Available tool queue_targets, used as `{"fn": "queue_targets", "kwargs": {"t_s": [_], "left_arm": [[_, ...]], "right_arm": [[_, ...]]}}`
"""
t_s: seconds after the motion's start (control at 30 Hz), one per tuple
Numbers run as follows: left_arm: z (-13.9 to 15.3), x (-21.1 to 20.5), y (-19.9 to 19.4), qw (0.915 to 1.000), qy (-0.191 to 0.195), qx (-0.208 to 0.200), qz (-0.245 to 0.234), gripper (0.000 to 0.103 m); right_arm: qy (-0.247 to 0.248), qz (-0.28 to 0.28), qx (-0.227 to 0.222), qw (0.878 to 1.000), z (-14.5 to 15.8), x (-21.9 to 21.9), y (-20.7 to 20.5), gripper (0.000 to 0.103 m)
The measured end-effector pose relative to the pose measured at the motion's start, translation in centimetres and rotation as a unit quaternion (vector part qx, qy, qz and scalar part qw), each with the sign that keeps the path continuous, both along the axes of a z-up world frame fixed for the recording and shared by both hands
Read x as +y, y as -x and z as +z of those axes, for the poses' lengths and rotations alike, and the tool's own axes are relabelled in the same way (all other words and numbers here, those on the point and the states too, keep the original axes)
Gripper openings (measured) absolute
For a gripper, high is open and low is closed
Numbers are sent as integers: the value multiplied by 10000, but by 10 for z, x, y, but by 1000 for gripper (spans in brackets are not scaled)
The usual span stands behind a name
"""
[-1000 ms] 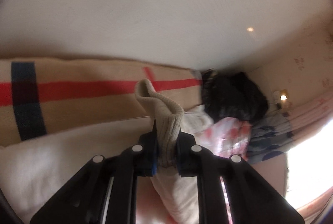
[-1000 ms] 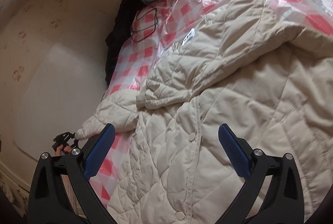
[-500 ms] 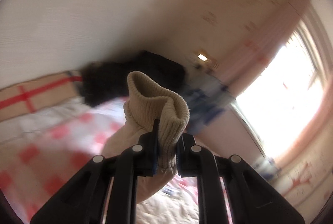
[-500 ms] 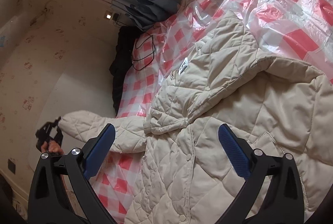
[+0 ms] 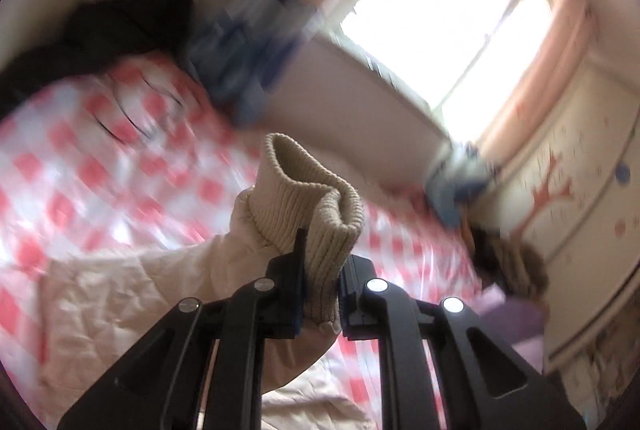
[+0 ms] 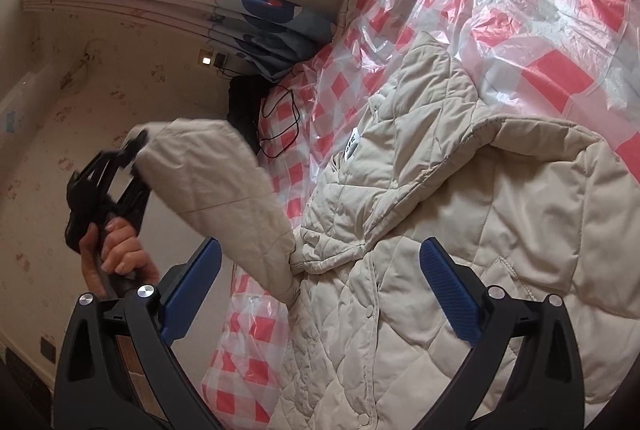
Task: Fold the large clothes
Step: 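Lift the sleeve and carry it across the jacket body with the left gripper, then lower the cuff onto the jacket and open the left gripper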
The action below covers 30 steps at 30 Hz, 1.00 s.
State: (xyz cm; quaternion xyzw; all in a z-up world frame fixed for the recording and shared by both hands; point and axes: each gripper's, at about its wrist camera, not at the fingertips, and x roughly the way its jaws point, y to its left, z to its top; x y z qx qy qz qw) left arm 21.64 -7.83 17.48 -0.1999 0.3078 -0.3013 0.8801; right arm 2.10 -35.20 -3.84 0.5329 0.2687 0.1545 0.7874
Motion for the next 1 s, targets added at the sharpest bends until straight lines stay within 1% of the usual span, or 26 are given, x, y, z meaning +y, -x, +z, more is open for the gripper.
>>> {"fn": "queue_targets", "kwargs": {"t_s": [0.07, 0.13, 0.17, 0.23, 0.3, 0.33, 0.4, 0.43, 0.53, 0.63, 0.67, 0.7, 0.73, 0.77, 0.8, 0.83, 0.9, 0.93, 1.0], "left_arm": [[-27, -33, -3, 9994, -221, 161, -234, 14], [-54, -57, -5, 9978, -427, 287, -418, 14], [-73, -70, -7, 9966, -544, 381, -497, 14], [-104, -89, -11, 9942, -639, 615, -605, 14], [-142, -108, -13, 9905, -778, 879, -721, 14], [-151, -112, -14, 9894, -825, 937, -739, 14], [-181, -124, -15, 9861, -882, 1152, -806, 14], [-199, -132, -15, 9831, -946, 1283, -900, 14], [-229, -148, -13, 9742, -1266, 1473, -1149, 16], [-236, -158, -14, 9661, -1579, 1549, -1329, 18], [-234, -159, -17, 9629, -1571, 1642, -1456, 32], [-232, -159, -19, 9605, -1445, 1766, -1594, 61], [-227, -160, -20, 9582, -1320, 1877, -1709, 72], [-223, -162, -19, 9575, -1408, 1848, -1710, 88], [-218, -166, -16, 9563, -1671, 1738, -1652, 92], [-211, -170, -13, 9547, -1891, 1577, -1671, 92], [-205, -169, -8, 9537, -2036, 1447, -1673, 92], [-198, -162, -3, 9557, -2090, 1335, -1585, 92], [-184, -142, 5, 9619, -2031, 1174, -1405, 92]], "right_arm": [[-127, -6, 36, 9999, -4, -2, 0, 96], [-279, -31, 84, 9996, -10, -6, 1, 96], [-357, -55, 111, 9993, -12, -8, 1, 96], [-544, -115, 147, 9983, -18, -14, 3, 96], [-720, -229, 173, 9970, -23, -23, 6, 96], [-801, -285, 173, 9962, -25, -26, 8, 96], [-900, -370, 185, 9951, -27, -31, 10, 96], [-946, -410, 183, 9945, -28, -34, 11, 96], [-1047, -438, 204, 9933, -31, -37, 12, 96], [-1113, -437, 235, 9925, -34, -38, 11, 96], [-1131, -438, 243, 9923, -35, -39, 11, 96], [-1155, -444, 249, 9920, -36, -39, 11, 96], [-1173, -452, 254, 9917, -37, -40, 11, 96], [-1182, -463, 259, 9916, -37, -40, 10, 96], [-1198, -480, 261, 9913, -37, -41, 11, 96], [-1225, -495, 263, 9909, -38, -42, 12, 96], [-1274, -489, 267, 9903, -40, -44, 11, 96], [-1288, -479, 258, 9902, -41, -44, 11, 96], [-1283, -406, 174, 9908, -39, -44, 8, 96]]}}
